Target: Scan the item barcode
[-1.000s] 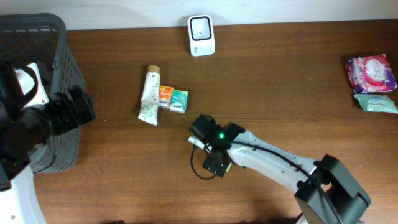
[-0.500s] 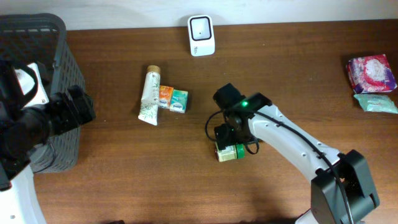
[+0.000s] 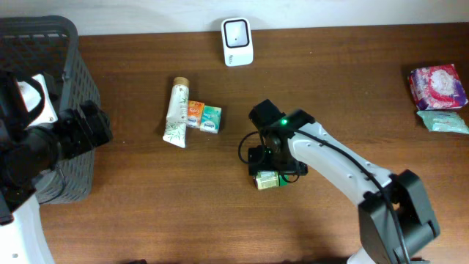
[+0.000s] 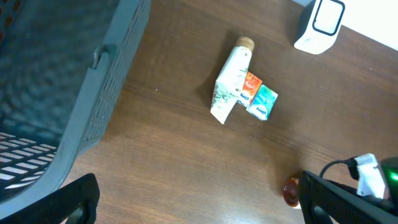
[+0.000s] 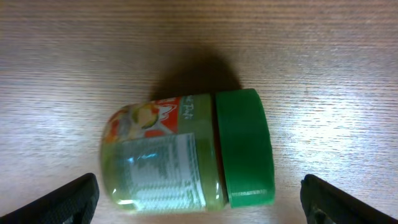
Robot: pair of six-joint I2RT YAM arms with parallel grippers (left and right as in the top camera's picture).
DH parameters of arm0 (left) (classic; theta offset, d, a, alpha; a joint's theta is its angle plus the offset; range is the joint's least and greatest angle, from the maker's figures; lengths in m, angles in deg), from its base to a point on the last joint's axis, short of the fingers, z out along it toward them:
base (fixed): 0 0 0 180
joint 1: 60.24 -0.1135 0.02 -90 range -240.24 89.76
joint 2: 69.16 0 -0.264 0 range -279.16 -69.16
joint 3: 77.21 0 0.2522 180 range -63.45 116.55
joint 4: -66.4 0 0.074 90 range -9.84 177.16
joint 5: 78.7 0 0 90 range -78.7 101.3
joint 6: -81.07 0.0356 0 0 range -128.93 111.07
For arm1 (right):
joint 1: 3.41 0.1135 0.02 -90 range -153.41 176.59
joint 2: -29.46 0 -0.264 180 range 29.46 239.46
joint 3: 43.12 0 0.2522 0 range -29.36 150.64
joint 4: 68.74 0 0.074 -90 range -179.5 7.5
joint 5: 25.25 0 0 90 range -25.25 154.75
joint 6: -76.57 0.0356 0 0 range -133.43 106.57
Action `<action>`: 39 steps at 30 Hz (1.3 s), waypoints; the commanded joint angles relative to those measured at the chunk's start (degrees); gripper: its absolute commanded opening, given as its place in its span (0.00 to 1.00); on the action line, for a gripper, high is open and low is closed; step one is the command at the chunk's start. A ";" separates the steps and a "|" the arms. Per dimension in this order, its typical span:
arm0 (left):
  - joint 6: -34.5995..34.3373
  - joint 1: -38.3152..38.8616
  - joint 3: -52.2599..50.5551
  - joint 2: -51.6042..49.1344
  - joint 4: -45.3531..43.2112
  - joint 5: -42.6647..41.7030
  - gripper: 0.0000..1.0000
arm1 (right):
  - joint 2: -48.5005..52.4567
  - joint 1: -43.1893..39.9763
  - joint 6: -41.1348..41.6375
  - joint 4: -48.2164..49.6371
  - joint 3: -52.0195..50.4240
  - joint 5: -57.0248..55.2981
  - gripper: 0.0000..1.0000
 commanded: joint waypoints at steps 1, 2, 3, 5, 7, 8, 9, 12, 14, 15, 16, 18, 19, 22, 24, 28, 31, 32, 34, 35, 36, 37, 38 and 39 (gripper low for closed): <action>-0.55 -0.28 -0.02 0.09 -0.07 0.00 0.99 | 1.73 0.42 0.63 -0.22 -0.87 -1.36 0.99; -0.55 -0.28 -0.02 0.09 -0.07 0.00 0.99 | 2.08 0.42 0.44 -0.17 -1.03 -1.36 0.99; -0.55 -0.28 -0.02 0.09 -0.07 0.00 0.99 | 2.45 0.42 0.44 -0.02 -1.31 -1.36 0.99; -0.52 -0.28 -0.02 0.09 -0.09 0.00 0.99 | 3.28 0.87 0.42 0.46 -1.73 -1.60 0.99; -0.55 -0.28 -0.02 0.09 -0.07 0.00 0.99 | 3.85 1.44 0.44 1.33 -1.90 -1.66 0.99; -0.52 -0.28 -0.02 0.09 -0.07 0.00 0.99 | 3.85 1.49 0.46 1.46 -1.90 -1.79 1.00; -0.55 -0.28 -0.02 0.09 -0.07 0.00 0.99 | 3.82 1.49 0.46 1.49 -1.90 -1.79 0.92; -0.55 -0.28 -0.02 0.09 -0.09 0.00 0.99 | 3.82 1.38 0.46 1.44 -1.55 -1.84 0.72; -0.55 -0.28 -0.02 0.09 -0.07 0.00 0.99 | 3.82 1.38 0.46 -0.35 0.15 -5.46 0.70; -0.55 -0.28 -0.02 0.09 -0.07 0.00 0.99 | 3.82 1.38 0.46 -1.68 1.31 -8.13 0.70; -0.52 -0.28 -0.02 0.09 -0.07 0.00 0.99 | 3.82 1.38 0.46 -3.48 3.08 -11.74 0.70; -0.55 -0.28 -0.02 0.09 -0.07 0.00 0.99 | 3.82 1.38 0.46 -5.68 7.04 -20.09 0.66; -0.52 -0.28 -0.02 0.09 -0.07 0.00 0.99 | 3.82 1.38 0.46 -5.57 8.39 -24.57 0.66; -0.55 -0.28 -0.02 0.09 -0.07 0.00 0.99 | 4.13 1.38 0.42 -2.03 8.61 -39.36 0.66; -0.55 -0.28 -0.02 0.09 -0.07 0.00 0.99 | 6.16 1.38 -2.38 0.31 8.61 -43.82 0.66; -0.55 -0.28 -0.02 0.09 -0.09 0.00 0.99 | 16.24 1.38 -6.08 0.35 8.61 -45.94 0.71; -0.55 -0.28 -0.02 0.09 -0.07 0.00 0.99 | 20.57 1.55 -6.03 -1.57 8.63 -45.05 0.84; -0.55 -0.28 -0.02 0.09 -0.07 0.00 0.99 | 20.31 1.60 -6.01 -2.21 9.92 -41.53 0.91; -0.55 -0.28 -0.02 0.09 -0.07 0.00 0.99 | 20.31 1.60 -6.03 -4.13 13.68 -36.44 0.94; -0.55 -0.28 -0.02 0.09 -0.07 0.00 0.99 | 20.31 1.60 -6.03 -5.66 16.70 -33.90 0.97; -0.55 -0.28 -0.02 0.09 -0.07 0.00 0.99 | 20.31 1.60 -6.05 -7.58 20.37 -31.41 0.99; -0.55 -0.28 -0.02 0.09 -0.07 0.00 0.99 | 20.31 1.60 -6.08 -9.31 24.50 -28.20 0.99; -0.55 -0.28 -0.02 0.09 -0.09 0.00 0.99 | 20.31 1.60 -6.23 -10.40 27.19 -25.90 0.99; -0.52 -0.28 -0.02 0.09 -0.07 0.00 0.99 | 20.31 1.60 -7.21 -11.19 29.14 -23.87 0.99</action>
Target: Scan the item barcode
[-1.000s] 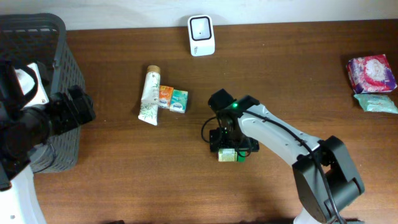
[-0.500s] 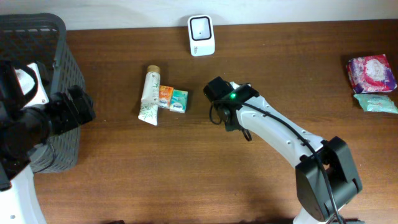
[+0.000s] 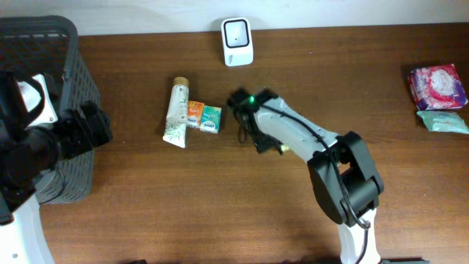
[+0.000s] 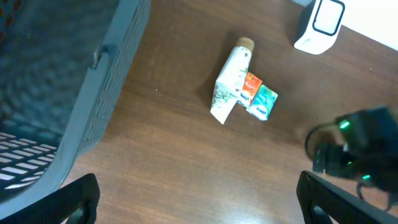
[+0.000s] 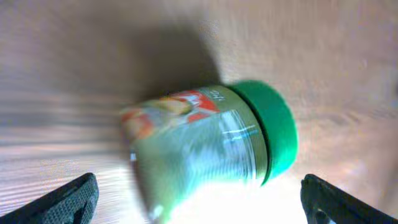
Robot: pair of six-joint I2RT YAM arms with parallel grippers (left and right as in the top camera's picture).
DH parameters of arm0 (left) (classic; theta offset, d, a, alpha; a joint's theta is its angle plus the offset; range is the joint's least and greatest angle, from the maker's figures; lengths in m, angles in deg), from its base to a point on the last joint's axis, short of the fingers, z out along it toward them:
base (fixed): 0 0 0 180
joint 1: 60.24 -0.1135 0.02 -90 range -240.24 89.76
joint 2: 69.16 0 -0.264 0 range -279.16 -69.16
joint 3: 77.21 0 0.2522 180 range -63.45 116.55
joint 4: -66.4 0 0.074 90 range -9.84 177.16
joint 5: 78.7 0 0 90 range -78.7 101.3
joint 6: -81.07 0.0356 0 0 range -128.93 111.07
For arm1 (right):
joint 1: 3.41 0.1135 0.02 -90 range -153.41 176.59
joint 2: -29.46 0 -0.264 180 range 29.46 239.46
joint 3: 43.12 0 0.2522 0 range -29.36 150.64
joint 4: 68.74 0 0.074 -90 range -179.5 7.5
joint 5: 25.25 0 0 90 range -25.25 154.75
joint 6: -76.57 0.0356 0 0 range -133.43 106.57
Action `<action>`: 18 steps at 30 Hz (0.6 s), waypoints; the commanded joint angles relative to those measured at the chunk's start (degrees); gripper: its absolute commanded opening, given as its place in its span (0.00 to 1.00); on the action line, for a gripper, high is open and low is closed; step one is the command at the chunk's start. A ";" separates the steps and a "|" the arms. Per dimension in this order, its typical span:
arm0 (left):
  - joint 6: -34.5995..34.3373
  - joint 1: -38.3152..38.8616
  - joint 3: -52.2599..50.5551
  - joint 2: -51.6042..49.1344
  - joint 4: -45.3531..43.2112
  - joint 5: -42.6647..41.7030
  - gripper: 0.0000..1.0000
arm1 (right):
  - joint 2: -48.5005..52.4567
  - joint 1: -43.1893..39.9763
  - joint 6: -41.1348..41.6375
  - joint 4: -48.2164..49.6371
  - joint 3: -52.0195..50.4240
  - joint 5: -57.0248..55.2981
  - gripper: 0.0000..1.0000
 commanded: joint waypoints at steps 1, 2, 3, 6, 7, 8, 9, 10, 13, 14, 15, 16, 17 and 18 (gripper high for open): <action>-0.55 -0.28 -0.02 0.09 -0.07 -0.02 0.99 | -0.15 0.26 -2.60 -2.34 9.03 11.50 0.99; -0.55 -0.28 -0.02 0.09 -0.04 -0.02 0.99 | -0.15 0.26 -2.60 -2.89 9.79 11.65 0.99; -0.55 -0.28 -0.02 0.09 -0.04 -0.02 0.99 | -0.15 0.26 -2.58 -3.19 9.79 11.67 0.99; -0.55 -0.28 -0.02 0.09 -0.04 -0.02 0.99 | -0.15 -1.09 -2.56 -4.90 9.79 11.19 0.99; -0.55 -0.28 -0.02 0.09 -0.04 -0.02 0.99 | -0.15 -1.75 -2.54 -5.46 9.79 11.23 0.99; -0.55 -0.28 -0.02 0.09 -0.04 -0.02 0.99 | -0.15 -3.21 -2.51 -6.67 9.79 11.26 0.99; -0.55 -0.28 -0.02 0.09 -0.04 -0.02 0.99 | -0.15 -4.72 -2.56 -7.89 9.79 11.65 0.99; -0.55 -0.28 -0.02 0.09 -0.04 -0.02 0.99 | -0.15 -6.82 -2.60 -9.18 9.79 13.42 0.99; -0.55 -0.28 -0.02 0.09 -0.04 -0.02 0.99 | -0.17 -13.66 -9.20 -11.74 10.36 27.26 0.99; -0.55 -0.28 -0.02 0.09 -0.04 -0.02 0.99 | -0.46 -16.35 -11.67 -12.02 10.38 32.72 0.99; -0.55 -0.28 -0.02 0.09 -0.04 -0.02 0.99 | -0.59 -18.34 -14.58 -12.00 10.38 37.16 0.99; -0.55 -0.28 -0.02 0.09 -0.04 -0.02 0.99 | -0.59 -20.13 -17.88 -11.96 10.38 41.79 0.99; -0.52 -0.28 -0.02 0.09 -0.04 -0.02 0.99 | -0.59 -21.62 -21.68 -12.00 10.36 46.05 0.99; -0.55 -0.28 -0.02 0.09 -0.04 -0.02 0.99 | -0.59 -23.52 -25.33 -12.02 10.36 50.18 0.99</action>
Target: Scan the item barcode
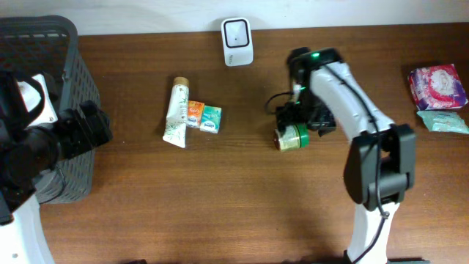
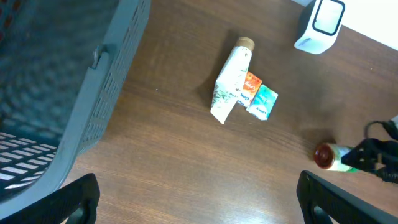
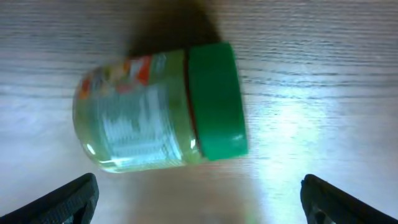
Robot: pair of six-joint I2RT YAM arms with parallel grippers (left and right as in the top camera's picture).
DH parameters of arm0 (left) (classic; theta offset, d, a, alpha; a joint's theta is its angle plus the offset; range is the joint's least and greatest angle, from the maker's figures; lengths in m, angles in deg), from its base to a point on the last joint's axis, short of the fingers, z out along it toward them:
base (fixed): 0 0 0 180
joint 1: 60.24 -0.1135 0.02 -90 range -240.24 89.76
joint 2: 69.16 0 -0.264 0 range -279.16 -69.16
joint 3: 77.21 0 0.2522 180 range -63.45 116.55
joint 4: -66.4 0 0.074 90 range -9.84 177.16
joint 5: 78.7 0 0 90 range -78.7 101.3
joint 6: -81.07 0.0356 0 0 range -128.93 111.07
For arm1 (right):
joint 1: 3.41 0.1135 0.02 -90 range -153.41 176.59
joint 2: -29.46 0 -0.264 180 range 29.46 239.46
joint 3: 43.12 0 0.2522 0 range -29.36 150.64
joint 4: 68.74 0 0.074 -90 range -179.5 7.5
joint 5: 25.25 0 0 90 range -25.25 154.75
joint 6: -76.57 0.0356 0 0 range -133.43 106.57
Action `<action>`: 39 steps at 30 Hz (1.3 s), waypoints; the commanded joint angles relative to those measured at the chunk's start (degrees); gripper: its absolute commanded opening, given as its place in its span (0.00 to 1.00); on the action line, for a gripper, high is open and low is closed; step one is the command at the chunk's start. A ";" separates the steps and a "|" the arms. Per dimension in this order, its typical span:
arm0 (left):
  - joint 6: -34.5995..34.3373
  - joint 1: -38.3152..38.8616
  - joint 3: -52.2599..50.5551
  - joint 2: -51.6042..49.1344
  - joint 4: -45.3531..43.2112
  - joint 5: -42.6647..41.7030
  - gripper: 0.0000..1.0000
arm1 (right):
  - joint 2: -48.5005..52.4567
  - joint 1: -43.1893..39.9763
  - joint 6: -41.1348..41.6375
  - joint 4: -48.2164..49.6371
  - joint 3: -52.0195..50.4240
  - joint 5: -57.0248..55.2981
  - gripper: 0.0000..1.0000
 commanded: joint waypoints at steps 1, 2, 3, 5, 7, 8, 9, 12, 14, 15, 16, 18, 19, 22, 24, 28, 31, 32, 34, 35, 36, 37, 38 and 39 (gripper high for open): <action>-0.55 -0.28 -0.02 0.09 -0.07 0.00 0.99 | -0.57 -3.80 -11.54 -0.15 1.18 15.89 0.99; -0.55 -0.28 -0.02 0.09 -0.07 0.00 0.99 | -0.55 -4.74 -11.56 -0.15 1.14 15.85 0.99; -0.55 -0.28 -0.02 0.09 -0.07 0.00 0.99 | -0.55 -5.25 -11.56 0.00 0.94 15.80 0.99; -0.55 -0.28 -0.02 0.09 -0.07 0.00 0.99 | -0.55 -5.38 -11.54 0.17 0.02 15.82 0.99; -0.55 -0.28 -0.02 0.09 -0.07 0.00 0.99 | -0.55 -4.87 -11.54 1.70 -2.29 13.75 0.99; -0.55 -0.28 -0.02 0.09 -0.07 0.00 0.99 | -0.55 -4.90 -11.52 2.27 -3.04 12.74 0.99; -0.52 -0.28 -0.02 0.09 -0.07 0.00 0.99 | -0.52 -5.01 -11.50 3.61 -4.72 12.15 0.99; -0.55 -0.28 -0.02 0.09 -0.07 0.00 0.99 | -0.52 -4.85 -11.06 5.03 -6.62 12.15 0.99; -0.55 -0.28 -0.02 0.09 -0.07 0.00 0.99 | -0.55 -3.76 -11.02 6.75 -6.62 11.65 0.99; -0.55 -0.28 -0.02 0.09 -0.07 0.00 0.99 | -0.55 -3.06 -9.62 7.39 -6.62 10.69 0.99; -0.55 -0.28 -0.02 0.09 -0.07 0.00 0.99 | -0.55 -2.56 -8.04 7.63 -6.60 9.49 0.99; -0.52 -0.28 -0.02 0.09 -0.07 0.00 0.99 | -0.57 -0.87 -5.38 7.78 -6.51 6.56 0.99; -0.55 -0.28 -0.02 0.09 -0.07 0.00 0.99 | -0.57 0.02 -3.78 7.63 -6.51 3.96 0.98; -0.55 -0.28 -0.02 0.09 -0.07 0.00 0.99 | -0.55 5.25 3.56 7.34 -6.56 -8.55 0.98; -0.55 -0.28 -0.02 0.09 -0.07 0.00 0.99 | -0.55 7.45 6.54 7.37 -6.56 -12.94 0.99; -0.55 -0.28 -0.02 0.09 -0.07 0.00 0.99 | -0.55 8.13 8.09 8.04 -6.56 -14.71 0.91; -0.55 -0.28 -0.02 0.09 -0.07 0.00 0.99 | -0.55 8.13 8.09 8.09 -6.67 -14.69 0.88; -0.55 -0.28 -0.02 0.09 -0.07 0.00 0.99 | -0.55 8.13 8.11 8.24 -6.95 -14.67 0.88; -0.55 -0.28 -0.02 0.09 -0.07 0.00 0.99 | -0.55 8.13 8.52 8.83 -8.20 -14.67 0.89; -0.55 -0.28 -0.02 0.09 -0.07 0.00 0.99 | -0.55 8.13 8.52 9.33 -8.92 -14.62 0.89; -0.55 -0.28 -0.02 0.09 -0.07 0.00 0.99 | -0.55 8.13 8.52 9.79 -9.86 -14.60 0.91; -0.55 -0.28 -0.02 0.09 -0.07 0.00 0.99 | -0.55 8.13 8.50 9.99 -10.32 -14.29 0.91; -0.55 -0.28 -0.02 0.09 -0.07 0.00 0.99 | -0.55 8.13 8.50 9.97 -10.32 -14.21 0.91; -0.55 -0.28 -0.02 0.09 -0.07 0.00 0.99 | -0.55 8.11 8.50 9.97 -10.08 -14.23 0.91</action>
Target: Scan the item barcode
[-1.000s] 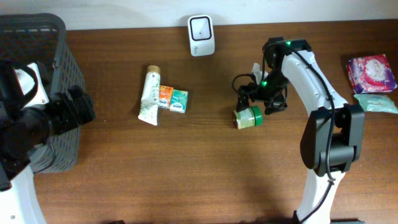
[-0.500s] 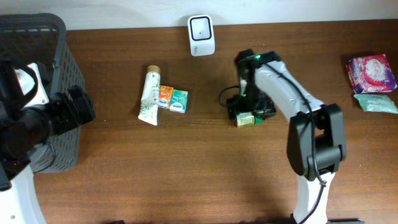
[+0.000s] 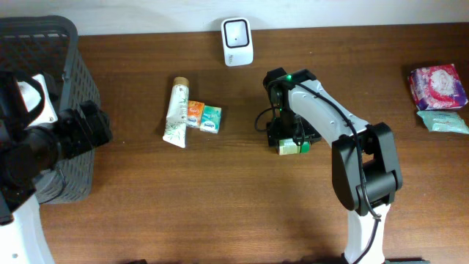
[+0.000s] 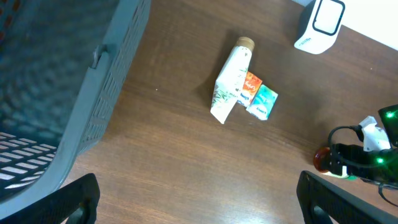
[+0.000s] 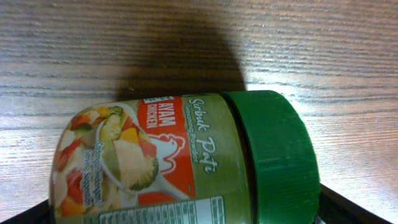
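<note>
The item is a small jar (image 3: 294,147) with a green lid, a red base and a picture label. It lies on its side right of the table's middle. In the right wrist view the jar (image 5: 186,162) is large and spans the whole gap between the fingers. My right gripper (image 5: 186,214) is shut on it end to end, with only the fingertips (image 5: 360,208) showing at the bottom corners. The white scanner (image 3: 237,33) stands at the back edge, apart from the jar. My left gripper (image 4: 199,199) hangs open at far left, holding nothing.
A grey mesh basket (image 3: 51,44) fills the far left. A white tube (image 3: 176,112) lies left of centre with an orange packet (image 3: 194,114) and a teal packet (image 3: 211,118) against it. A pink pack (image 3: 438,84) and a pale teal pack (image 3: 443,121) lie at the far right.
The right gripper and jar are a little nearer the front and left. The jar looks much larger in the wrist view and has turned, its picture face now up. The left arm is unchanged.
The jar first lay front of centre under the right gripper. Then the gripper was farther back, near the teal packet, with the wrist view blurred. Then the jar was right of centre, its printed panel up. Now it is about there, filling the gap between the fingers.
</note>
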Robot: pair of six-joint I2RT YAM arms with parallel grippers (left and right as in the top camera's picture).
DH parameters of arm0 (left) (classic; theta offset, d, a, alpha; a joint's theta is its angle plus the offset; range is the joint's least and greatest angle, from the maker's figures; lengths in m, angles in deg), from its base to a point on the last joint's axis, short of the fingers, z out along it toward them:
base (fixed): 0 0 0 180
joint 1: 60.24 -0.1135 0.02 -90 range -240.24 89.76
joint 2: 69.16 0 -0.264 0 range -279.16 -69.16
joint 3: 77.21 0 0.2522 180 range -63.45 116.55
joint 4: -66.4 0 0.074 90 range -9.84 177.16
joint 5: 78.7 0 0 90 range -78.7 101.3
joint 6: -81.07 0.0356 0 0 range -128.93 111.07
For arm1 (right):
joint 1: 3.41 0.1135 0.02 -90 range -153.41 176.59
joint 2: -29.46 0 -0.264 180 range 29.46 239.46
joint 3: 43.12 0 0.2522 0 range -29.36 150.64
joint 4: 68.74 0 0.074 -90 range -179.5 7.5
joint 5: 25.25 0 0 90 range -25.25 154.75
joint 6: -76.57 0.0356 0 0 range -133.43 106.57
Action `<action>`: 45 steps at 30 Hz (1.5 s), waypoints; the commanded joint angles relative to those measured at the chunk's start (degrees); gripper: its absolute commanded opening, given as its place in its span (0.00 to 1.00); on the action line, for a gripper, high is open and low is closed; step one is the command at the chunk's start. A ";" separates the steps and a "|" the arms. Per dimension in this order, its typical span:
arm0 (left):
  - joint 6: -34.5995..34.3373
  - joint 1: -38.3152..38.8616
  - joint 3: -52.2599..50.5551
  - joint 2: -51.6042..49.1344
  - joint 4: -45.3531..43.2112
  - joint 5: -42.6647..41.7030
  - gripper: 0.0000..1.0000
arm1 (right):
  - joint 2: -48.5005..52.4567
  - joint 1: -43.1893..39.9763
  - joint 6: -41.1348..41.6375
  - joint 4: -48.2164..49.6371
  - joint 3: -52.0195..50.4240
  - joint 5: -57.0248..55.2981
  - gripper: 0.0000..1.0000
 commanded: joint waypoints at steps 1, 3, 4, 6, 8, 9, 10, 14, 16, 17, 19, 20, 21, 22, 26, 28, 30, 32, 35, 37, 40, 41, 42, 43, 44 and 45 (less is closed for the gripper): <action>-0.55 -0.28 -0.02 0.09 -0.04 0.00 0.99 | -0.55 -0.28 0.90 0.09 0.17 -0.96 0.90; -0.52 -0.28 -0.02 0.09 -0.04 0.00 0.99 | -0.55 -0.26 0.87 -0.76 1.86 -0.96 0.84; -0.55 -0.28 -0.02 0.09 -0.04 0.00 0.99 | -0.55 -0.22 0.87 -1.27 2.86 -1.01 0.80; -0.55 -0.28 -0.02 0.09 -0.04 0.00 0.99 | -0.55 -0.22 0.90 -3.02 5.75 -1.88 0.70; -0.55 -0.28 -0.02 0.09 -0.04 0.00 0.99 | -0.55 -0.09 0.92 -4.92 7.89 -5.01 0.67; -0.55 -0.28 -0.02 0.09 -0.04 0.00 0.99 | -0.55 0.07 0.94 -5.81 8.87 -8.79 0.67; -0.55 -0.28 -0.02 0.09 -0.04 0.00 0.99 | -0.55 0.20 1.03 -5.92 8.94 -12.46 0.67; -0.55 -0.28 -0.02 0.09 -0.04 0.00 0.99 | -0.42 0.20 5.68 -5.90 8.13 -25.99 0.67; -0.55 -0.28 -0.02 0.09 -0.04 0.00 0.99 | 0.35 0.15 9.40 -5.92 7.63 -34.47 0.67; -0.55 -0.28 -0.02 0.09 -0.07 0.00 0.99 | 0.81 0.15 10.95 -5.77 7.37 -37.18 0.67; -0.55 -0.28 -0.02 0.09 -0.04 0.00 0.99 | 2.21 0.15 11.21 -4.85 7.37 -39.91 0.67; -0.55 -0.28 -0.02 0.09 -0.04 0.00 0.99 | 3.52 0.15 11.21 -4.37 7.37 -41.64 0.68; -0.55 -0.28 -0.02 0.09 -0.04 0.00 0.99 | 4.55 0.15 11.21 -4.24 7.37 -43.04 0.67; -0.55 -0.28 -0.02 0.09 -0.04 0.00 0.99 | 5.95 0.15 11.21 -4.22 7.37 -44.78 0.68; -0.52 -0.28 -0.02 0.09 -0.04 0.00 0.99 | 11.28 0.22 11.17 -3.19 7.37 -45.70 0.74; -0.55 -0.28 -0.02 0.09 -0.04 0.00 0.99 | 11.37 0.87 10.97 -3.61 7.39 -45.29 0.79; -0.55 -0.28 -0.02 0.09 -0.07 0.00 0.99 | 11.34 2.25 10.97 -3.58 7.43 -45.27 0.79; -0.55 -0.28 -0.02 0.09 -0.04 0.00 0.99 | 11.37 3.67 10.97 -3.10 7.43 -45.29 0.80; -0.52 -0.28 -0.02 0.09 -0.04 0.00 0.99 | 11.37 5.49 10.95 -2.08 7.43 -40.13 0.96; -0.55 -0.28 -0.02 0.09 -0.04 0.00 0.99 | 11.37 5.86 9.88 -2.12 7.43 -37.24 0.99; -0.55 -0.28 -0.02 0.09 -0.04 0.00 0.99 | 11.37 7.06 7.43 -2.32 7.56 -34.49 0.99; -0.55 -0.28 -0.02 0.09 -0.04 0.00 0.99 | 11.37 7.61 6.78 -2.32 7.61 -34.49 0.99; -0.55 -0.28 -0.02 0.09 -0.04 0.00 0.99 | 11.37 7.91 5.75 -2.89 8.26 -34.88 0.99; -0.55 -0.28 -0.02 0.09 -0.04 0.00 0.99 | 11.34 7.93 5.79 -3.93 9.22 -35.58 0.99; -0.55 -0.28 -0.02 0.09 -0.04 0.00 0.99 | 11.34 7.93 5.79 -6.01 11.30 -36.09 0.99; -0.55 -0.28 -0.02 0.09 -0.04 0.00 0.99 | 11.34 7.78 5.81 -8.02 13.68 -36.24 0.99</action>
